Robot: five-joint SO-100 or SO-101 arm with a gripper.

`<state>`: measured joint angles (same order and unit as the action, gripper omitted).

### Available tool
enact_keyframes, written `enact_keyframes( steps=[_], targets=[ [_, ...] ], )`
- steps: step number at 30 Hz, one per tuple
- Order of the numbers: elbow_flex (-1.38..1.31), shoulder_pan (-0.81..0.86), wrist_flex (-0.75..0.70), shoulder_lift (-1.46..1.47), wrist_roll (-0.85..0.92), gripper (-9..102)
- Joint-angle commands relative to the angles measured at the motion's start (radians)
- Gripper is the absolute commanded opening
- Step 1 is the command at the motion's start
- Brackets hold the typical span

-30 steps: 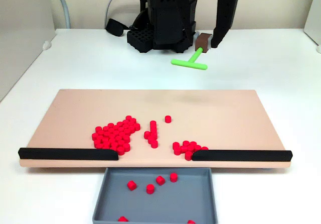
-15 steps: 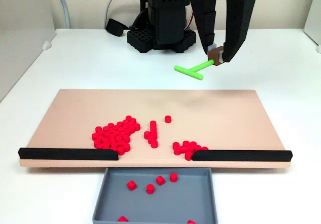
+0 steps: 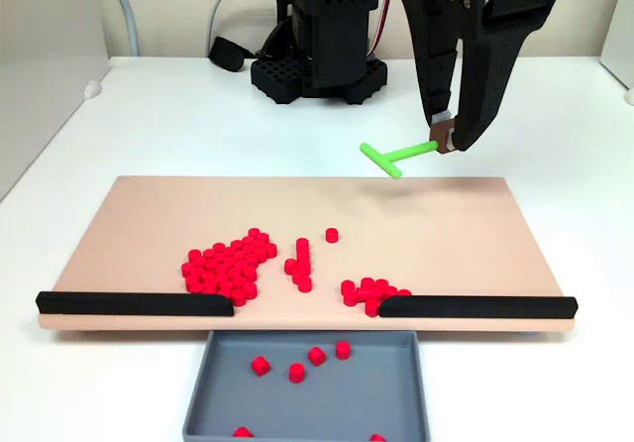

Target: Gather the left side granules

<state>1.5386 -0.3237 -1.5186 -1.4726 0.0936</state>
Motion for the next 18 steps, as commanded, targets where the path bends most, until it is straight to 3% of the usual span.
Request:
enact_keyframes(
  steps=[1,18],
  targets=[
    [-0.077,-0.011,0.002,0.014,-0.081,0],
    [-0.267,0.035,0.002,0.227,-0.325,0]
  ],
)
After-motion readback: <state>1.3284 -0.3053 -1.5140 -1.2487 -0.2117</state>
